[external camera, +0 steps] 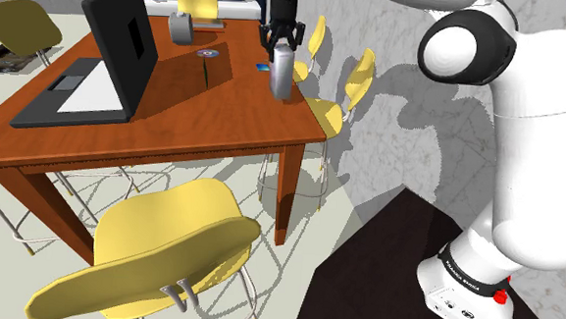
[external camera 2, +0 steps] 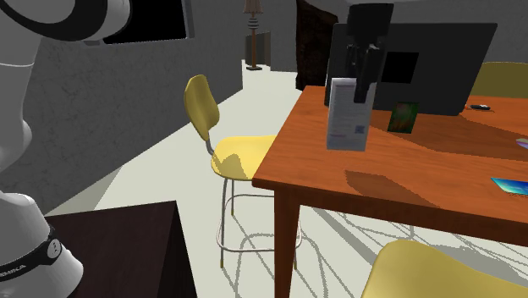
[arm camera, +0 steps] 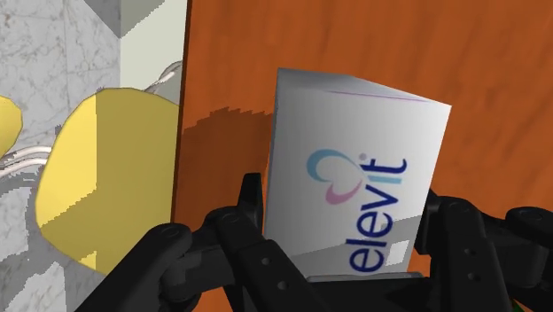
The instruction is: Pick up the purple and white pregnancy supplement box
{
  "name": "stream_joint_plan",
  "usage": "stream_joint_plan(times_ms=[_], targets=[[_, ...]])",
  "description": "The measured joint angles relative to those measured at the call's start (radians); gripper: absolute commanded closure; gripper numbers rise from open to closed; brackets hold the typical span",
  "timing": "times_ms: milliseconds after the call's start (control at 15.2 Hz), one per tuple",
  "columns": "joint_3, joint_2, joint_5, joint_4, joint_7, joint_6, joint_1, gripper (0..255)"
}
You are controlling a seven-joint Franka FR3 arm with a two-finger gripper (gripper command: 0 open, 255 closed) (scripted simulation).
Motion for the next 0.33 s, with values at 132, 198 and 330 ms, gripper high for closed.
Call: stream_joint_plan(times_ms=[132,198,330], targets=[[0.000,0.017,0.000,0.052,-0.002,-0.035,-0.001,255],[0.000,0.039,0.000,0.104,-0.002,-0.066,-0.001,255],[0.000,0.064,0.000,0.172,-0.001,-0.108,0.002,255]])
